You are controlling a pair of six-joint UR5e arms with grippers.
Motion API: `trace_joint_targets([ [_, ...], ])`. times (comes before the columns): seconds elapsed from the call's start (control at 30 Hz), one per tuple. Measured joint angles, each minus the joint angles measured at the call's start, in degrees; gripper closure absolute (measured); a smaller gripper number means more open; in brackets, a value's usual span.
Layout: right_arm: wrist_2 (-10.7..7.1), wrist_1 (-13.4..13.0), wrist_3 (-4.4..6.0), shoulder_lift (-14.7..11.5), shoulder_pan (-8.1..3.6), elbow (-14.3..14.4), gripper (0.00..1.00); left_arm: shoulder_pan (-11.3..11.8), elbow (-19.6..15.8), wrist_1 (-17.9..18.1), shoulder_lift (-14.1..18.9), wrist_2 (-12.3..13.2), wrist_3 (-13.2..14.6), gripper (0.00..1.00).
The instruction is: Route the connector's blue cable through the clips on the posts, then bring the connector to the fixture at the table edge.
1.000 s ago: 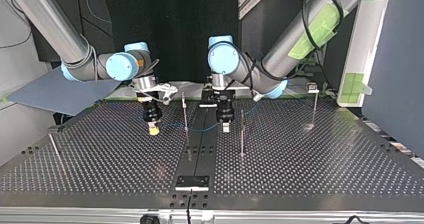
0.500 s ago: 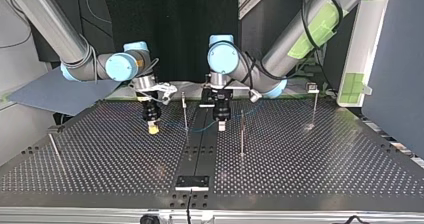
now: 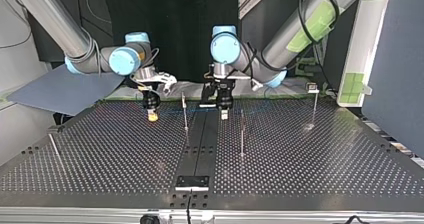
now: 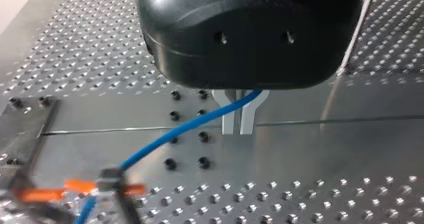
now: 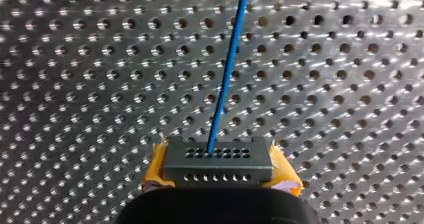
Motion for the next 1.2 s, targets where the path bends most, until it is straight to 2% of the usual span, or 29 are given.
trace_joint_targets([
  [0.17,0.37,0.16,-0.3,-0.42,0.18,0.85,1.0,-0.24,-1.6,1.2,0.0,0.15,-0.1,1.0],
  [0.47,0.61,-0.13,-0.47,-2.81,0.46,3.11,1.0,-0.98,-2.88,2.47,-0.42,0.73,-0.48,1.0],
  [0.87,0.62,-3.03,-0.48,-3.87,0.69,7.99,1.0,-2.39,-2.92,4.19,-4.92,1.31,-0.7,1.0],
  [1.2,0.62,-5.48,-0.46,-3.89,0.54,12.22,1.0,-3.62,-3.17,4.26,-5.72,1.07,-0.8,1.0],
])
